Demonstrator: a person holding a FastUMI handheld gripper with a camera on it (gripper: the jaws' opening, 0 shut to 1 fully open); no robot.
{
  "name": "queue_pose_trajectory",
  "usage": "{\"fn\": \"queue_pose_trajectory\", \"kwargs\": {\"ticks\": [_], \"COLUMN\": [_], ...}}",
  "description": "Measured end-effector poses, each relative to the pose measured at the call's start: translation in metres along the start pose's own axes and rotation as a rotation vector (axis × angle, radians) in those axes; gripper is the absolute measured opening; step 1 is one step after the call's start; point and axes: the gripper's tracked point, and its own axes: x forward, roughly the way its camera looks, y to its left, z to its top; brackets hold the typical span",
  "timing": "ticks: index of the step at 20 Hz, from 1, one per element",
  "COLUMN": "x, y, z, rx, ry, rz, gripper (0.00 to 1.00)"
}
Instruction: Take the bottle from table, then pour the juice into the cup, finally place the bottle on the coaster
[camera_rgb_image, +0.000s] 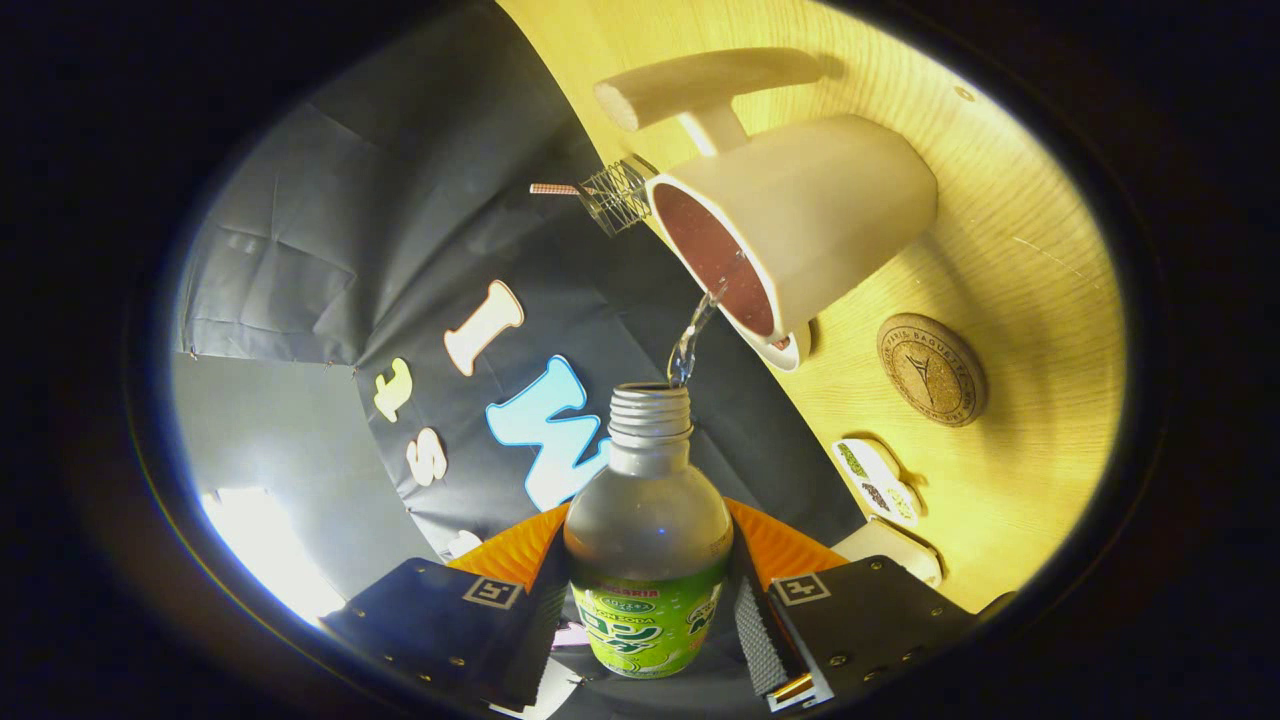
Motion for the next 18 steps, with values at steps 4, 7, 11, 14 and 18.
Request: {"fn": "queue_pose_trajectory", "kwargs": {"ticks": [4, 7, 11, 14, 18], "x": [0.004, 0.006, 0.008, 0.011, 0.011], "y": [0.005, 0.007, 0.011, 0.014, 0.014], "z": [0.000, 0.002, 0.003, 0.002, 0.002], "rx": [0.032, 0.043, 0.056, 0.063, 0.059], "ry": [-0.022, -0.040, -0.047, -0.051, -0.055], "rz": [0.011, 0.031, 0.039, 0.044, 0.045], "gripper": [0.76, 0.76, 0.76, 0.76, 0.76]}}
